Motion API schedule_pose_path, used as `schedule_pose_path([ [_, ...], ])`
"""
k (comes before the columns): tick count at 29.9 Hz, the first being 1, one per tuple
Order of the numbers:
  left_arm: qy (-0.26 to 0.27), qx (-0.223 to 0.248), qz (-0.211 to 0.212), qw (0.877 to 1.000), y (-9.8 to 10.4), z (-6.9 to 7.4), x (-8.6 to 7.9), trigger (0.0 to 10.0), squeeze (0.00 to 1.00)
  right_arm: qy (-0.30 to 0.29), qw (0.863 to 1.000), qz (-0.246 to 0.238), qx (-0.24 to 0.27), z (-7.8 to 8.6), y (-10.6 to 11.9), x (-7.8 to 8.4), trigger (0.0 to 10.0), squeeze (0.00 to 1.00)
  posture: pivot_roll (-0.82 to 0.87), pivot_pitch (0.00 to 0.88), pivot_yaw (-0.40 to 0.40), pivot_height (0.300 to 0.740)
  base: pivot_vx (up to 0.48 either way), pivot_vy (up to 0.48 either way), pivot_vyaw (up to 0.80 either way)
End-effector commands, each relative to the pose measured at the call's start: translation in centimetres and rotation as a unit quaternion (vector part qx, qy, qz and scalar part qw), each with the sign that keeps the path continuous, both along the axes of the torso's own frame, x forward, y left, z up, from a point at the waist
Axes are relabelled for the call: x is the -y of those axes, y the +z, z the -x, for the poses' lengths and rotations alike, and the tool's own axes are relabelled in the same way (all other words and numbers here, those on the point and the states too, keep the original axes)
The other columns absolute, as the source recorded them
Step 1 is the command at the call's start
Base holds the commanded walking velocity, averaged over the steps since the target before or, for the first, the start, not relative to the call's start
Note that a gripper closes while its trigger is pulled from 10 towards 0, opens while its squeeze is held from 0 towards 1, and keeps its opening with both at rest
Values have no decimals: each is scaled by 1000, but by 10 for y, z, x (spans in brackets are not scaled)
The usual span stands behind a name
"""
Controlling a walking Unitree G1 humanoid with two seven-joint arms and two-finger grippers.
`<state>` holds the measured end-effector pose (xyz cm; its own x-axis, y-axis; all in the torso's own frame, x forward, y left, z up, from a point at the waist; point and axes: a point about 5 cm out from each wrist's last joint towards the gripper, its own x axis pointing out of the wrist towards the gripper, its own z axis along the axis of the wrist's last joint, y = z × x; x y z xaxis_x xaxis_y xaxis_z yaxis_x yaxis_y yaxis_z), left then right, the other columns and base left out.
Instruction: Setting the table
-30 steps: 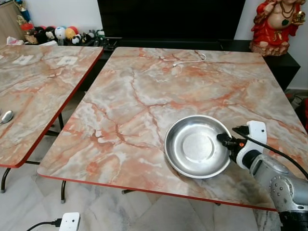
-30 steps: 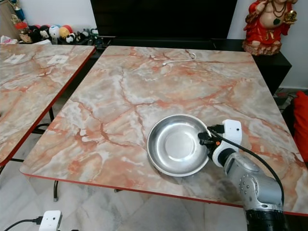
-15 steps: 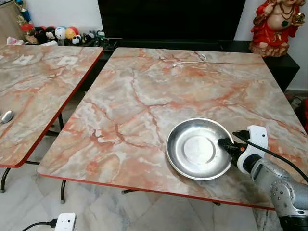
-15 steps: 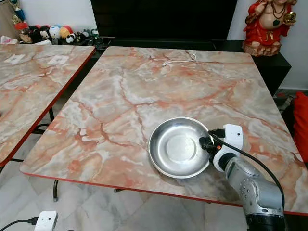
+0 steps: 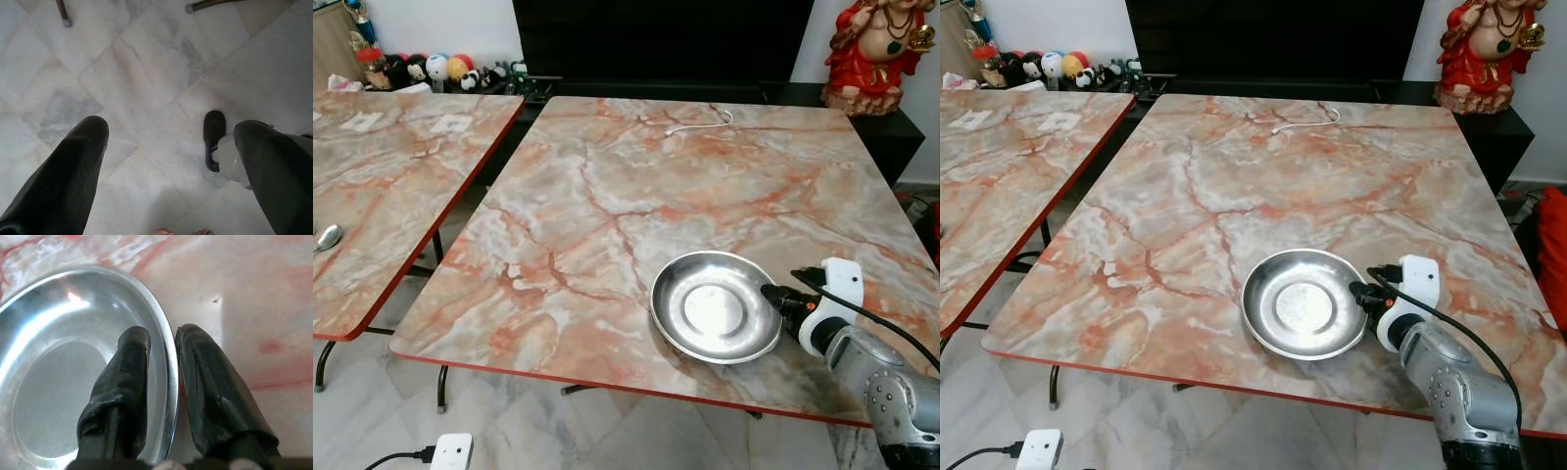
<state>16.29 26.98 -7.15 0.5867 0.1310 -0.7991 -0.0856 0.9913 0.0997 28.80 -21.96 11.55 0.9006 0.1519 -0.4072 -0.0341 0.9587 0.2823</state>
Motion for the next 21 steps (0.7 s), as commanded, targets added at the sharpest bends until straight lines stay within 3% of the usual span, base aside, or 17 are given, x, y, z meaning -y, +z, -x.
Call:
schedule_pose_path([
  [1, 9, -15, -7, 1000, 2, 7, -13, 10000, 0, 8, 1000, 0, 15, 1, 10, -4, 10000, 776, 26, 30, 47, 740, 0, 0, 0],
  [2, 9, -15, -7, 1000, 2, 7, -13, 10000, 0, 8, 1000, 0, 15, 1, 10, -4, 10000, 776, 26, 30, 47, 740, 0, 0, 0],
  [3, 10, -15, -8, 1000, 3, 7, -16, 10000, 0, 6, 1000, 4, 11, 2, 9, -4, 10000, 1000, 27, 29, 47, 740, 0, 0, 0],
  [5, 10, -14, -8, 1000, 3, 7, -17, 10000, 0, 1, 1000, 10, 6, 3, 8, -3, 10000, 973, 29, 29, 49, 740, 0, 0, 0],
  [6, 10, -14, -8, 1000, 3, 7, -17, 10000, 0, 0, 1000, 18, 5, 3, 8, -3, 10000, 0, 28, 28, 50, 740, 0, 0, 0],
  [12, 3, -14, -3, 1000, -1, 4, -3, 10000, 0, -12, 999, 35, 23, 3, 14, -1, 10000, 0, 26, 28, 54, 740, 0, 0, 0],
  [15, -1, -14, 1, 1000, -4, 4, 5, 10000, 0, -65, 992, 54, 96, -2, 32, 10, 10000, 0, 26, 31, 56, 740, 0, 0, 0],
  [16, -2, -14, 2, 1000, -4, 4, 7, 10000, 0, -101, 981, 48, 158, -2, 46, 17, 10000, 0, 25, 30, 56, 740, 0, 0, 0],
  [19, -2, -14, 3, 1000, -5, 4, 7, 10000, 0, -141, 971, 16, 190, 4, 51, 22, 10000, 0, 23, 31, 54, 740, 0, 0, 0],
  [21, -2, -14, 4, 1000, -4, 4, 6, 10000, 0, -131, 972, 27, 193, 6, 48, 18, 10000, 0, 23, 31, 54, 740, 0, 0, 0],
])
